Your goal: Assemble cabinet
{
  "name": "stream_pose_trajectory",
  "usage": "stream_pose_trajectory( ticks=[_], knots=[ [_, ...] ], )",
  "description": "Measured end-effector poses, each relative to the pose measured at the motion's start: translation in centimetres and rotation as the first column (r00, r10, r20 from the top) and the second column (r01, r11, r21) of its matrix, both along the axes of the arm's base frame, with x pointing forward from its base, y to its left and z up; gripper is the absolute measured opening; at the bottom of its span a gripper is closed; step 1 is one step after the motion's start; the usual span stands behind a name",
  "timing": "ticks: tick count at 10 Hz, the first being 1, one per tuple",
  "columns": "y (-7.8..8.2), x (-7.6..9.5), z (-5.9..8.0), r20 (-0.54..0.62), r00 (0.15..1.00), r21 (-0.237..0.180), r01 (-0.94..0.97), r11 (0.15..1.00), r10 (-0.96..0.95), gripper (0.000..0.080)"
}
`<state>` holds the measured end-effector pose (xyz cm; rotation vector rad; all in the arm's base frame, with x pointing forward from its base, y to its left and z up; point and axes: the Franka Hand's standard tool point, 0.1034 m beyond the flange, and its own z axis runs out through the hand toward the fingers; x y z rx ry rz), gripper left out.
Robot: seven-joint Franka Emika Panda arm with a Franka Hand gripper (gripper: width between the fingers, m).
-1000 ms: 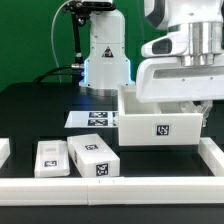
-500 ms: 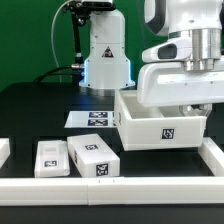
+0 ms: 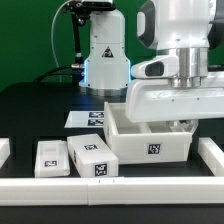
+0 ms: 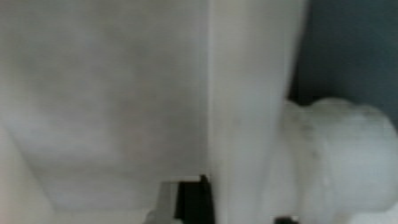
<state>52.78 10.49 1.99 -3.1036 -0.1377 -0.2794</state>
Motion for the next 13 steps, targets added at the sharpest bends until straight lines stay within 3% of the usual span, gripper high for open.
stream_pose_trajectory(
  ticks=[5,6,8,9,10,11,12,13],
  knots=[
    [-0.1,-0.1,0.0,0.01,1.0,0.0,0.0,1.0,0.0,0.003],
    [-0.2,-0.2,0.2,0.002,1.0,-0.002,-0.008,1.0,0.008,0.0194],
    [-0.3,-0.2,2.5,-0.017,0.999,-0.002,-0.027,1.0,0.027,0.0537],
    [-0.5,-0.2,4.4,-0.025,0.999,-0.001,-0.034,0.999,0.034,0.0537],
    [-1.4,0.0,6.2,-0.024,0.999,-0.001,-0.046,0.999,0.046,0.0709],
    [-2.3,0.7,6.9,-0.015,0.998,-0.002,-0.062,0.998,0.062,0.0709],
    [-3.3,1.5,7.1,-0.005,0.998,-0.003,-0.063,0.998,0.063,0.0783],
    [-2.9,1.3,6.8,-0.009,0.998,-0.001,-0.057,0.998,0.057,0.0795]
  ],
)
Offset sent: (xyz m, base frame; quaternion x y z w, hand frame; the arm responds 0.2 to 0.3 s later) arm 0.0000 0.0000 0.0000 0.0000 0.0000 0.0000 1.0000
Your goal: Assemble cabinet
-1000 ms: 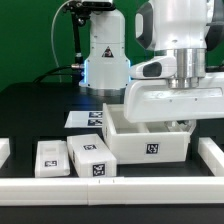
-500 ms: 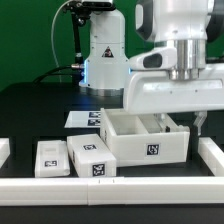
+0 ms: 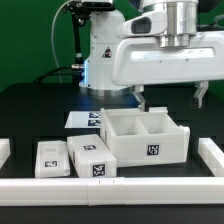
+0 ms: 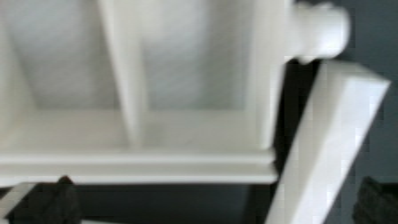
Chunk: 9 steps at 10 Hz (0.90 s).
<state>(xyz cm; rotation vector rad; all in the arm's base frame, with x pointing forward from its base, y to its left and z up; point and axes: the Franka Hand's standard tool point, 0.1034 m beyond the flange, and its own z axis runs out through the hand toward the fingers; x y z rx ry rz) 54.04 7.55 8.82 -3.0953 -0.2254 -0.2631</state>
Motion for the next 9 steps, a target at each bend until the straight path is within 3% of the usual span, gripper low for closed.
stream_pose_trajectory(
  ticks=[1,3,5,7,9],
  knots=[
    [-0.5,-0.1,-0.3,-0.003,0.999,-0.011,-0.055,0.998,0.054,0.0795],
    [-5.5,-0.6,-0.7,-0.065,0.994,-0.026,-0.087,0.996,0.085,0.0797],
    [-8.6,-1.8,-2.1,-0.084,0.993,-0.039,-0.088,0.995,0.085,0.0797],
    [-10.9,-2.7,-3.5,-0.087,0.991,-0.049,-0.104,0.993,0.1,0.0797],
    [-10.4,-2.9,-4.0,-0.09,0.992,-0.046,-0.087,0.995,0.083,0.0773]
  ],
)
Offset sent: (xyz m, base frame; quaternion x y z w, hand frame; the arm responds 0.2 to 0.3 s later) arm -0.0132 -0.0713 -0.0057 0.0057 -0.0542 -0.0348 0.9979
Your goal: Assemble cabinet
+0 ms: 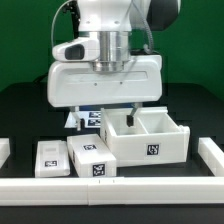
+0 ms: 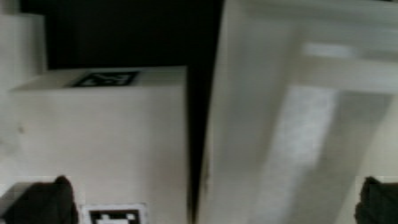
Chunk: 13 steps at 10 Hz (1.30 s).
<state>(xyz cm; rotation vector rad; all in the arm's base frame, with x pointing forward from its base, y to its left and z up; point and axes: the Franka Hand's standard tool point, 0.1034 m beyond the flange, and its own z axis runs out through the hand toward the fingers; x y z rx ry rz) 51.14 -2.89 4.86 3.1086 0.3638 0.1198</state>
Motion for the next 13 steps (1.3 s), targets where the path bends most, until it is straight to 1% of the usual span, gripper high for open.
stream_pose_trajectory(
  ticks=[1,3,4,5,6,9,10,12,13],
  knots=[
    [-0.1,0.0,0.0,0.0,1.0,-0.001,0.001,1.0,-0.001,0.0773],
    [-0.1,0.0,0.0,-0.001,1.0,-0.001,0.001,1.0,-0.001,0.0416],
    [-0.1,0.0,-0.1,-0.001,1.0,-0.001,0.001,1.0,-0.001,0.0284],
    [-0.1,0.0,-0.1,-0.001,1.0,-0.001,0.001,1.0,-0.001,0.0284],
    [-0.1,0.0,0.0,0.0,1.0,-0.001,0.001,1.0,-0.001,0.0102],
    [0.0,0.1,0.2,0.0,1.0,0.0,-0.001,1.0,0.001,0.009],
    [0.2,0.1,0.6,-0.004,1.0,0.003,-0.005,1.0,0.005,0.009],
    [0.6,0.3,2.5,-0.011,0.999,0.013,-0.038,0.999,0.038,0.009],
    [0.9,0.8,3.2,0.01,0.994,0.007,-0.112,0.994,0.111,0.009]
  ],
)
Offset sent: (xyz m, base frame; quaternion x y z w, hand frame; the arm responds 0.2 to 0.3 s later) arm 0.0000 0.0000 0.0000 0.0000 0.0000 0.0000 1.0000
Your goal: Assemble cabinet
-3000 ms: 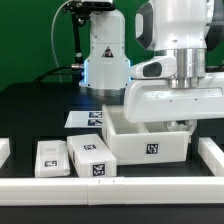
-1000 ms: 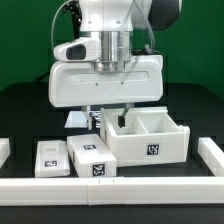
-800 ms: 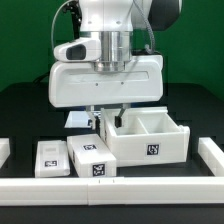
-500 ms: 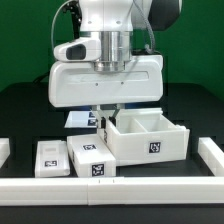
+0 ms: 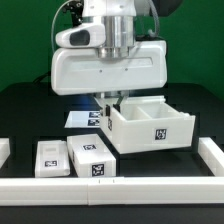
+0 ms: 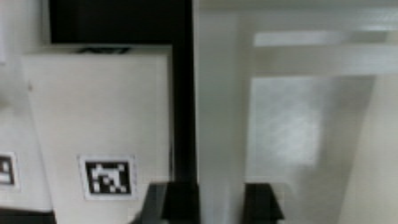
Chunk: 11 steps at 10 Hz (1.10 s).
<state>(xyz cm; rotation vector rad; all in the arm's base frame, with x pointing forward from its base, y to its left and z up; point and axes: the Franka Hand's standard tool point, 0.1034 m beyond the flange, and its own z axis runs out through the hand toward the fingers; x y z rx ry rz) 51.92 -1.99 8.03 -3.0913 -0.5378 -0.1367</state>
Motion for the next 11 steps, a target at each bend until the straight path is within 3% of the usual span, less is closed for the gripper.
stream_pose_trajectory(
  ticks=[4,7,11],
  knots=[
    [0.0,0.1,-0.1,-0.001,1.0,0.001,0.006,1.0,-0.006,0.009],
    [0.1,3.5,2.0,0.002,0.998,0.009,-0.068,0.998,0.068,0.009],
    [0.4,3.4,1.6,-0.008,0.98,0.034,0.197,0.98,-0.197,0.009]
  ],
)
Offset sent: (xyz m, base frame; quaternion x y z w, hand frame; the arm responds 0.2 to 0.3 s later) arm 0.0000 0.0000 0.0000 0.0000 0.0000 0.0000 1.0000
